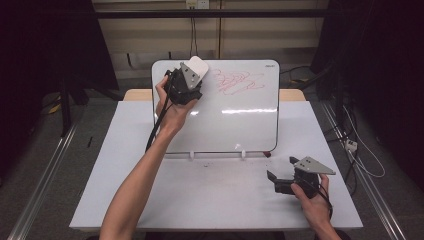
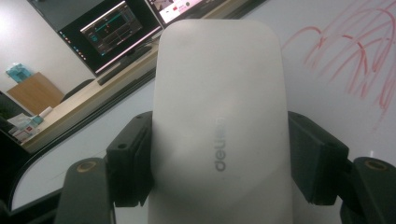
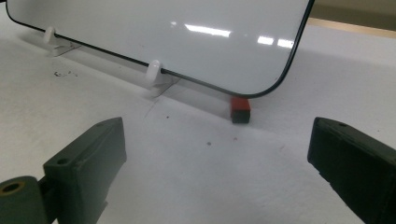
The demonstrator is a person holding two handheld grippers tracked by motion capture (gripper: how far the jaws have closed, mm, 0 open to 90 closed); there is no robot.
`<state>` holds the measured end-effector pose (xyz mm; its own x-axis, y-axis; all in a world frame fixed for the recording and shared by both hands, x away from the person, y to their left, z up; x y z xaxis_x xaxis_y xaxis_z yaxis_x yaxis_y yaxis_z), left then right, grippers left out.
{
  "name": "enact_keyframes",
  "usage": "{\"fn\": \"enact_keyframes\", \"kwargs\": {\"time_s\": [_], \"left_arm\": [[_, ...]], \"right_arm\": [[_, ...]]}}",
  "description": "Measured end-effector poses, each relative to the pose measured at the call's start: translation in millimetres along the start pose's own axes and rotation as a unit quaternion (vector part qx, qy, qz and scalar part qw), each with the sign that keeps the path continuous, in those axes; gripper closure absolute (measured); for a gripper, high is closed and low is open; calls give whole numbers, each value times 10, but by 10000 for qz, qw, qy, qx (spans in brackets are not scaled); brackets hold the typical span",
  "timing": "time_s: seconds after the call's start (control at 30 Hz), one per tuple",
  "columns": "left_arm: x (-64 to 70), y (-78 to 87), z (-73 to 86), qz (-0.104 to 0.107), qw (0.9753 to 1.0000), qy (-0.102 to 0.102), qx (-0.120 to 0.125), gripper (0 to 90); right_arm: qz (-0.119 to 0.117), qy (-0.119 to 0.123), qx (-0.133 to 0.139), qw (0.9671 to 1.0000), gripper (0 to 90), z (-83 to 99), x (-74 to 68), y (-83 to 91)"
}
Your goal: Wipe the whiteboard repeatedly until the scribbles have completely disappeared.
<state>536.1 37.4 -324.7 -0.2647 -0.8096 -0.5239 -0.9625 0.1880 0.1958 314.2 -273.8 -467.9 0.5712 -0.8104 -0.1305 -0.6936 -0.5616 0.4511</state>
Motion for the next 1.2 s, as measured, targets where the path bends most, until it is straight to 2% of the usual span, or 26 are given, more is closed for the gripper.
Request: {"fn": "enact_keyframes", "kwargs": {"time_s": [0.3,0.43,0.6,0.67,0.83,0.93,1.0,1.03,1.1,1.2], "left_arm": [[317,27,-52,228,9990,-373,50,310],[454,37,-66,296,9986,-436,49,310],[617,59,-77,277,9988,-392,77,311],[699,75,-78,308,9981,-515,112,311],[919,141,-48,398,9970,-621,215,311],[1057,186,-27,538,9956,-720,276,311],[1150,219,-14,625,9938,-858,317,310],[1173,231,-12,555,9937,-916,345,311],[1142,227,-15,670,9940,-807,321,311],[1103,221,-20,702,9935,-836,322,311]], "right_arm": [[-12,33,-7,10000,43,-8,-13,-16],[-12,29,-4,10000,43,-6,-10,-11],[-12,32,-1,10000,43,-7,-10,-10],[-18,21,-4,10000,43,-7,-15,-9],[-23,29,5,10000,43,-11,-21,-6],[-21,34,7,10000,43,-10,-18,-4],[-24,35,11,10000,43,-11,-19,-2],[-25,43,13,10000,43,-11,-19,0],[-41,43,11,10000,43,-9,-22,6],[-43,14,13,10000,43,-3,-16,10]]}}
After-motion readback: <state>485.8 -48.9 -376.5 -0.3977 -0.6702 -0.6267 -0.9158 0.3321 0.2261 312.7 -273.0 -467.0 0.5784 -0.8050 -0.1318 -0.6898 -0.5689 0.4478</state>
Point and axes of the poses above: each handheld gripper's, and its own axes: y roughly backward along the jaws, z roughly out of its underside, x roughly to its right, the point moved 3 cm from there along -y, roughly forward along the jaws, and after that the axes turned 12 degrees about -z, right-handed, at the moved point
